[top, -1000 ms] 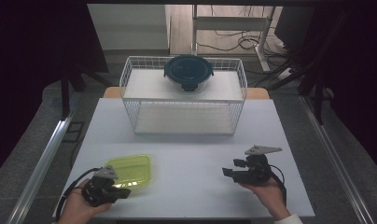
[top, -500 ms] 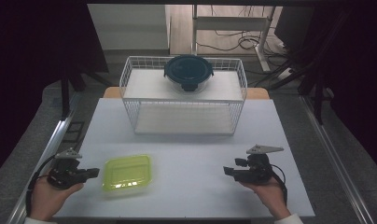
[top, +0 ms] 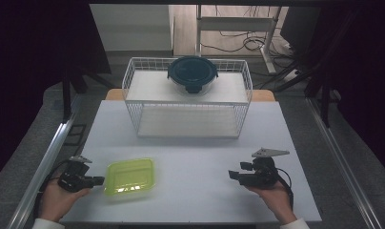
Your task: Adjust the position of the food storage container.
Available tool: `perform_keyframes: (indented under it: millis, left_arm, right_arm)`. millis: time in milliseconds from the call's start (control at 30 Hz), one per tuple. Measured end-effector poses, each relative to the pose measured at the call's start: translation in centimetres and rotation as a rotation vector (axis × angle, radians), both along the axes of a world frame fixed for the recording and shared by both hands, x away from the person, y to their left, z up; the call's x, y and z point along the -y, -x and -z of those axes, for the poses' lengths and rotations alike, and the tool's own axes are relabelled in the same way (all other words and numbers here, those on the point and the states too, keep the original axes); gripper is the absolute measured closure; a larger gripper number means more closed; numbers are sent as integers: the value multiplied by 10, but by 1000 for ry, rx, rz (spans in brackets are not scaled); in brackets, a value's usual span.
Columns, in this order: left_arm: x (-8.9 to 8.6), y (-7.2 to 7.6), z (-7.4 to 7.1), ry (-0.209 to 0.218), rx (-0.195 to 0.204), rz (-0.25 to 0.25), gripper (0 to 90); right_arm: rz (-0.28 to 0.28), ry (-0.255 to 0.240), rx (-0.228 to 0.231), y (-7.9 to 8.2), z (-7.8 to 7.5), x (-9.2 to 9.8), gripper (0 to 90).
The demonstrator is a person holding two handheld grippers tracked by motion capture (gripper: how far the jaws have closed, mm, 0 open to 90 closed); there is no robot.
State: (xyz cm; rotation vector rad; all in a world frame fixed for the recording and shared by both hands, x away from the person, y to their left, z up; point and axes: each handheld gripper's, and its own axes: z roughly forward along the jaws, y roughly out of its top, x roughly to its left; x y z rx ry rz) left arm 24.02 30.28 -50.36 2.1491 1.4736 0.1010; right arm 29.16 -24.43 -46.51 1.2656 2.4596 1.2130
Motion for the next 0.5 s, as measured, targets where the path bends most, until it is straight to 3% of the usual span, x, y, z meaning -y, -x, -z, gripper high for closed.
perform_keyframes:
  millis: [233,500]
  left_arm:
    - [14,-9,3,4,-13,34,900]
    - [41,-23,3,-1,-18,80,900]
  right_arm:
    - [5,-1,-2,0,0,1,344]
    - [-5,2,-4,1,1,-1,343]
